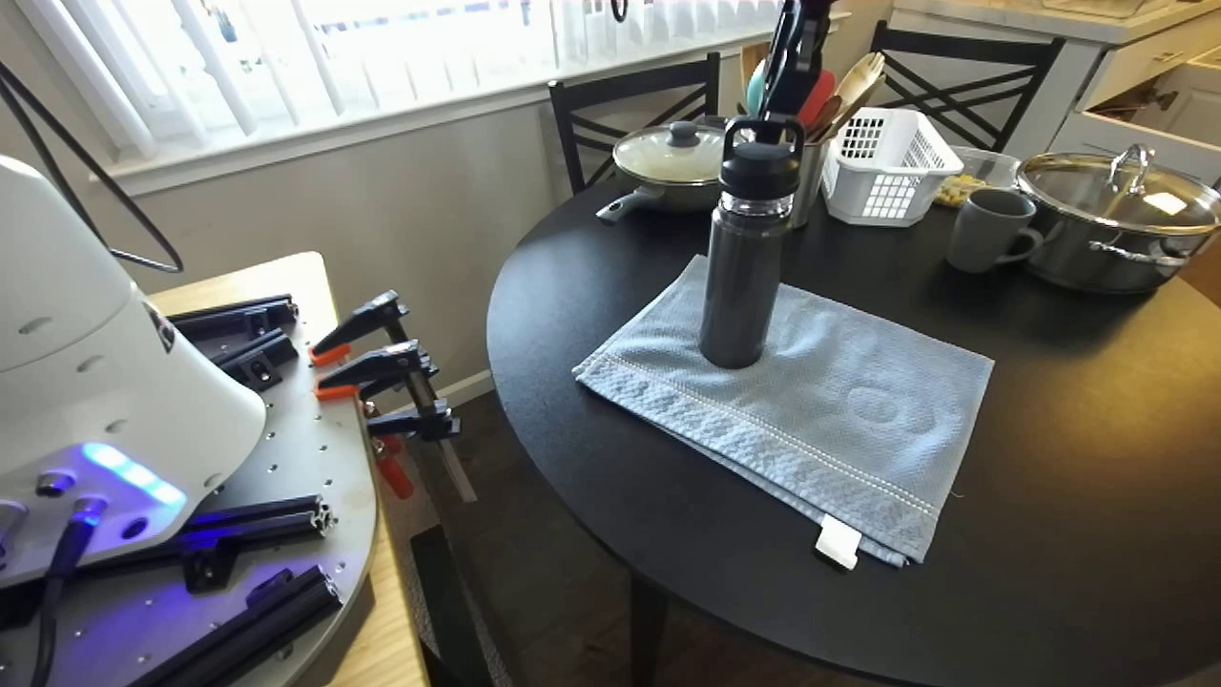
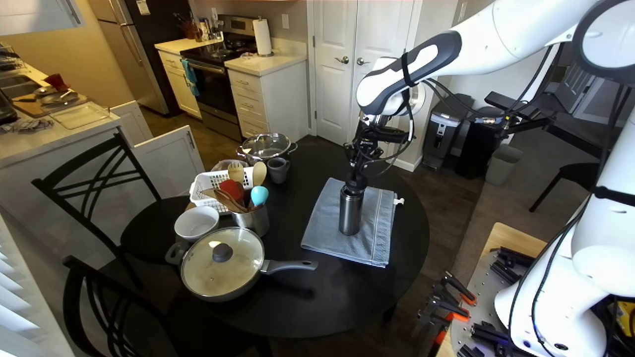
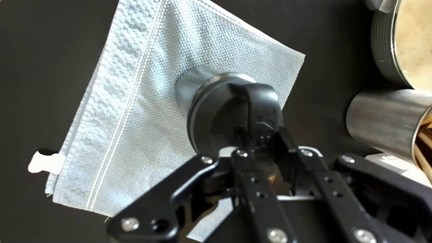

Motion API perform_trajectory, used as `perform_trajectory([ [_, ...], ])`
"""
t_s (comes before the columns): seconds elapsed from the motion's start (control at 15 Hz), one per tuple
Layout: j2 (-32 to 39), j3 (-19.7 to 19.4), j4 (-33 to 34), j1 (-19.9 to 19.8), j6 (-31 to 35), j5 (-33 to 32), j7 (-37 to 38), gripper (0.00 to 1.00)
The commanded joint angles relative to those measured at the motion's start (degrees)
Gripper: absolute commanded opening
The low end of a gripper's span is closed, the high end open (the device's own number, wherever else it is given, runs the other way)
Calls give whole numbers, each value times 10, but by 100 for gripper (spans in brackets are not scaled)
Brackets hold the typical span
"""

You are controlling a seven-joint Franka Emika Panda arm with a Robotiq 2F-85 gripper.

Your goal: Pick up the black lid and put it on the metal bottle

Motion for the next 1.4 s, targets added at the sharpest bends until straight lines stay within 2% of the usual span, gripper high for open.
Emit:
perform_trajectory([
  [0.0,7,5,8,-3,8,18,14,6],
  [1.33,24,7,32,-10,-22,45,6,6],
])
